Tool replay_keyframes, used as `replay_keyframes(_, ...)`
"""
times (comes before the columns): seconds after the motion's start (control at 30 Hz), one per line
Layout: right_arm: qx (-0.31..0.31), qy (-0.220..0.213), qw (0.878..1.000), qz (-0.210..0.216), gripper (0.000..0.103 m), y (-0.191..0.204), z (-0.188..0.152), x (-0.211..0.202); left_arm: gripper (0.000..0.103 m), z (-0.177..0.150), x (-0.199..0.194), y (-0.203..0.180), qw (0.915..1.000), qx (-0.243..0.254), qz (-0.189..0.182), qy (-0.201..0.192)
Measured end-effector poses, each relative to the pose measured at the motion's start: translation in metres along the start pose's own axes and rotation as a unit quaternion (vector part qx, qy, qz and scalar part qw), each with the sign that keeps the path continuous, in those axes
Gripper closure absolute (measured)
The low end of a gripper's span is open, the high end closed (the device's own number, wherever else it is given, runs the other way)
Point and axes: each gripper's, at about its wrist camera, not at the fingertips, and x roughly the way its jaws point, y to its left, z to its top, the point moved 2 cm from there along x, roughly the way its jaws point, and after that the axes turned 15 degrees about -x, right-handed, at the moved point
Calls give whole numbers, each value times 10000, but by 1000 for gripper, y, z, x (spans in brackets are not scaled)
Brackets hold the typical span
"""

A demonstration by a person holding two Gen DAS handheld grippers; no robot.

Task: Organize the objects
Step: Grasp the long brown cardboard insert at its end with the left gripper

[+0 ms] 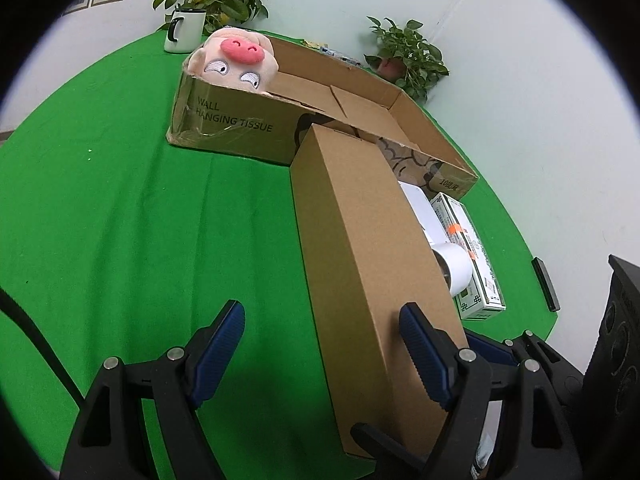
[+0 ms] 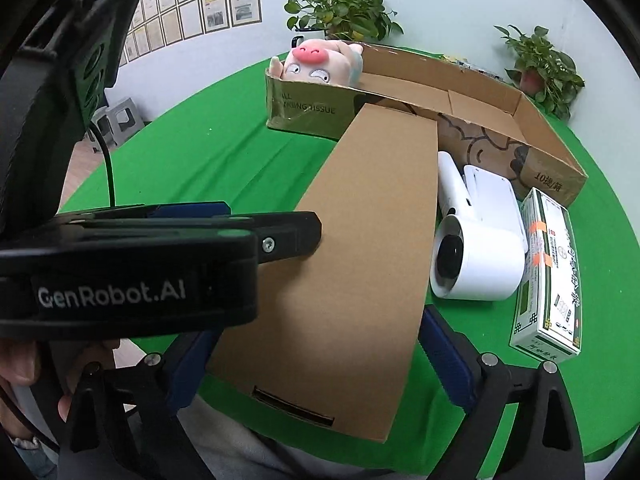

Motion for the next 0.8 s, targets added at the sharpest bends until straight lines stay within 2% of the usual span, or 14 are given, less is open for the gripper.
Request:
replay_keyframes(0.2,439,-173,9974,541,10,-11,-4,-5,24,1,-7,4,9993,-222,-299,103)
replay_keyframes(0.27,654,-258,9939,855,10,-14,-5,-7,23,3,-10,6,9990,-260,-327,162)
replay_keyframes(0.33,894,-365,9881,1197,10,-17,-7,-8,23,5,-10,11,9973,-444,-508,298)
replay_keyframes(0.47,1061,-524,9767,1788,10,-14,-11,-7,23,5,-2,19,9925,-790,-724,596)
replay_keyframes(0.53,1061,-582,9713,2048,10,-11,-12,-6,32,3,0,18,9921,-790,-738,643)
replay_keyframes(0.67,1172,-637,9611,2420,10,-12,-15,-2,36,1,-6,4,9966,-513,-445,461)
replay_keyframes(0.8,1270,-673,9565,2537,9,-18,-16,-2,38,3,-11,-3,9985,-426,-89,335)
